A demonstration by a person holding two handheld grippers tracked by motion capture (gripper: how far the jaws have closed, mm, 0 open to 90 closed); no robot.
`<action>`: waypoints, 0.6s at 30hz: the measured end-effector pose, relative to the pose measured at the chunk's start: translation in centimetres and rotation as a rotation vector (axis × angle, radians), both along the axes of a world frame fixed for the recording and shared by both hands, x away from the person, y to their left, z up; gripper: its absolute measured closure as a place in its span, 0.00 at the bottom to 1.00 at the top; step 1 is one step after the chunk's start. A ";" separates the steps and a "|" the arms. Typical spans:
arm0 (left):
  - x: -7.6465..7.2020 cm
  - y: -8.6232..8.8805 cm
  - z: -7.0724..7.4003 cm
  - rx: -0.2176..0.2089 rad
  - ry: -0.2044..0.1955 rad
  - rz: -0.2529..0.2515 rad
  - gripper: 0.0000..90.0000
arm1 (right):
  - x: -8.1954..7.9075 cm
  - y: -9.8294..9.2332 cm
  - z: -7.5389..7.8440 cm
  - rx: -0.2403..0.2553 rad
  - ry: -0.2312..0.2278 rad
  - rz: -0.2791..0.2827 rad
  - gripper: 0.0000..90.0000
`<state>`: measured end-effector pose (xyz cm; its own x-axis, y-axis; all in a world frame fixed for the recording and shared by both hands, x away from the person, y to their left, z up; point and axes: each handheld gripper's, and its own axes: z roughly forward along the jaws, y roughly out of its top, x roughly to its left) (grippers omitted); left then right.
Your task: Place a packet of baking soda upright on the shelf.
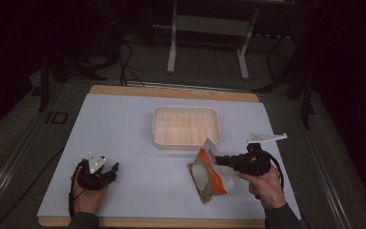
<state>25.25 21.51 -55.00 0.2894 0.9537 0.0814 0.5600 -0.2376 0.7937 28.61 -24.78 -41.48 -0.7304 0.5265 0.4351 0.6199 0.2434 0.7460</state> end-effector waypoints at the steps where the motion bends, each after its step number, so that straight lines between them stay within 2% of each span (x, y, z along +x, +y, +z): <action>1: 0.0 0.0 0.0 0.002 0.001 -0.001 0.45 | 0.0 0.1 0.0 0.002 -0.002 -0.004 1.00; 18: 0.0 0.0 0.0 0.007 -0.006 0.005 0.45 | 0.9 0.8 1.2 0.039 -0.021 -0.033 1.00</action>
<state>25.21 21.48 -55.03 0.2844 0.9544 0.0902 0.5564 -0.2410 0.7952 29.52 -24.03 -40.29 -0.7219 0.5337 0.4405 0.6112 0.1933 0.7675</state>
